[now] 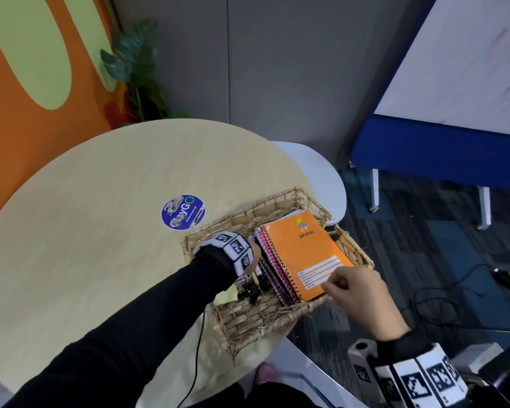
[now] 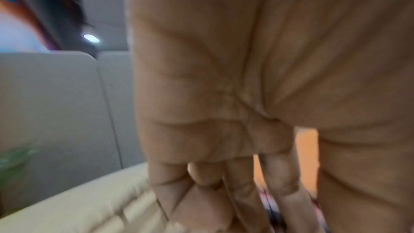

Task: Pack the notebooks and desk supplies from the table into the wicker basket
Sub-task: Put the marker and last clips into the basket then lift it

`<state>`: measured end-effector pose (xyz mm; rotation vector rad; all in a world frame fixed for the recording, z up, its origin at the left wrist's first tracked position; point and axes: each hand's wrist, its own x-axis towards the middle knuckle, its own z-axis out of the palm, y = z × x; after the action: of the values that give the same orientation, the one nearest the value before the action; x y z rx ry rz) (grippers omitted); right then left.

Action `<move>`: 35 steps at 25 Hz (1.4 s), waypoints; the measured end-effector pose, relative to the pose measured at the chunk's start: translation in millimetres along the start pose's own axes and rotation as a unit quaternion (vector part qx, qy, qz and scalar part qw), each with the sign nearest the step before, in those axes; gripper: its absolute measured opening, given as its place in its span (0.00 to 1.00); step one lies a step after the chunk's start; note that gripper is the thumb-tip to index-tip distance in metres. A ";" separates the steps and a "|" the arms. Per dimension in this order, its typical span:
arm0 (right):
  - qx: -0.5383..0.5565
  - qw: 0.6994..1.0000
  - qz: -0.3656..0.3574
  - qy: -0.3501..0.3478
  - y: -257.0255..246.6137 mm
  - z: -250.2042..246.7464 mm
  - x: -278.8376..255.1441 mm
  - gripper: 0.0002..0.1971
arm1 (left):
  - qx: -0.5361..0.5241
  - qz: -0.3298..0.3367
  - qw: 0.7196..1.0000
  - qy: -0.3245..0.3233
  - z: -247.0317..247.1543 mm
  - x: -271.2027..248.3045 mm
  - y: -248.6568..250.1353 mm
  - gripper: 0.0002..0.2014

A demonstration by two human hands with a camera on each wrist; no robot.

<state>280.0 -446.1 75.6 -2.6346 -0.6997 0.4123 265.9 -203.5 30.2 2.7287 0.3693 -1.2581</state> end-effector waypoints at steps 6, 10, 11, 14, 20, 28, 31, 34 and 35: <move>0.095 0.974 0.114 0.170 65.4 -3.0 27.6 0.25 | -0.346 -0.081 0.854 0.380 22.9 -66.7 -39.1 0.28; 0.186 0.953 0.235 0.034 86.7 17.1 37.9 0.27 | -0.449 -0.170 0.817 0.319 90.4 -74.9 -50.9 0.41; 0.231 0.938 0.257 0.013 86.3 20.4 39.3 0.23 | -0.479 -0.161 0.818 0.275 100.9 -78.5 -46.7 0.42; 0.361 0.887 0.289 -0.004 90.9 29.2 46.1 0.15 | -0.551 -0.124 0.800 0.203 121.5 -73.2 -37.4 0.33; 0.253 0.932 0.259 0.011 136.6 66.0 65.3 0.19 | -0.470 -0.141 0.816 0.304 121.8 -69.7 -27.0 0.05; 0.374 0.916 0.126 0.079 7.4 15.2 56.9 0.12 | -0.509 -0.148 0.751 0.394 121.5 -118.8 -63.8 0.10; 0.323 0.939 0.116 -0.016 -26.4 19.7 96.3 0.14 | -0.535 -0.189 0.712 0.413 125.5 -143.9 -94.2 0.08; 0.280 0.955 0.028 -0.094 -82.5 30.3 143.8 0.13 | -0.550 -0.242 0.666 0.442 131.1 -165.5 -130.5 0.06; 0.268 0.958 0.002 -0.099 -105.7 34.5 156.4 0.14 | -0.553 -0.259 0.648 0.456 133.1 -170.0 -142.1 0.06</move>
<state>354.0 -269.5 62.6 -2.1000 -0.5456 0.7569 24.0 -122.9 72.8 1.8179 1.4554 0.4975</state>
